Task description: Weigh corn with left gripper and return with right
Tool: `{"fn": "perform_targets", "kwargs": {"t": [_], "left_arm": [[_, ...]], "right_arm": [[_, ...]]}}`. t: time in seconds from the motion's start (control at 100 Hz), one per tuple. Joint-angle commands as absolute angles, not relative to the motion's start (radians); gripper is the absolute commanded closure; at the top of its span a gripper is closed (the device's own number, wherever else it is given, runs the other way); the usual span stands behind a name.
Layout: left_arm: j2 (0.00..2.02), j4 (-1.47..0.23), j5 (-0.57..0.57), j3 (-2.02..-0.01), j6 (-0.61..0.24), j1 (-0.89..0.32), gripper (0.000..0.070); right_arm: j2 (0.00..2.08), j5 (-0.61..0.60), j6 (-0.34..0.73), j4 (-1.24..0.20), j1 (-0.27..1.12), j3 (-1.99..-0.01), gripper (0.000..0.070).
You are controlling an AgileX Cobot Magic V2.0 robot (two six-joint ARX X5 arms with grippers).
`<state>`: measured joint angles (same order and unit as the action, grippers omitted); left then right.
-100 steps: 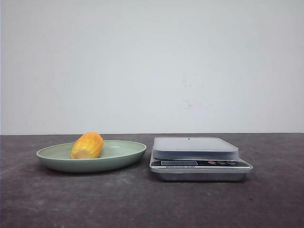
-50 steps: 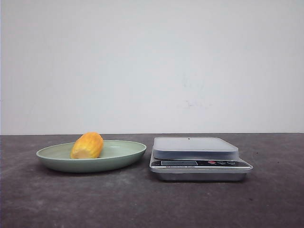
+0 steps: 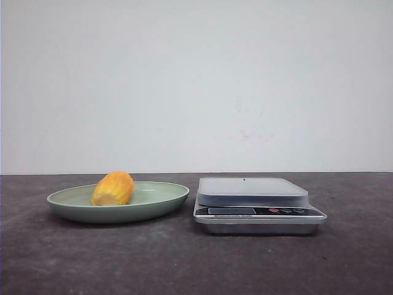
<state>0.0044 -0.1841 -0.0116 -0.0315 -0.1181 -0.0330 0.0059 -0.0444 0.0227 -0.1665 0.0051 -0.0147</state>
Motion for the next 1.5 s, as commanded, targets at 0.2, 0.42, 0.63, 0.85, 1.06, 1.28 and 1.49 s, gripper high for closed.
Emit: {"fn": "perform_targets", "kwargs": {"t": [0.2,0.42,0.63,0.85,1.06,1.28,1.49], "left_arm": [[0.003,-0.187,-0.008,-0.014,-0.105,-0.031,0.0683],[0.003,-0.187,-0.008,-0.014,-0.105,-0.031,0.0683],[0.003,-0.187,-0.008,-0.014,-0.105,-0.031,0.0683],[0.003,-0.179,-0.008,-0.014,-0.095,-0.031,0.0683],[0.003,-0.173,-0.004,-0.019,-0.142,-0.031,0.0688],[0.054,-0.196,0.0,-0.18,-0.334,-0.041,0.0685],[0.28,-0.217,0.008,-0.441,-0.348,-0.047,0.0685]], "right_arm": [[0.004,-0.041,0.018,-0.154,0.003,-0.013,0.0689],[0.004,-0.056,0.025,-0.142,0.004,-0.013,0.0688],[0.004,-0.056,0.039,-0.142,0.004,-0.013,0.0688],[0.004,-0.058,0.051,-0.142,0.004,-0.013,0.0689],[0.004,-0.059,0.155,-0.143,0.004,-0.025,0.0695],[0.052,-0.051,0.239,-0.213,0.004,-0.207,0.0697],[0.242,-0.063,0.278,-0.3,0.004,-0.449,0.0697]]}}
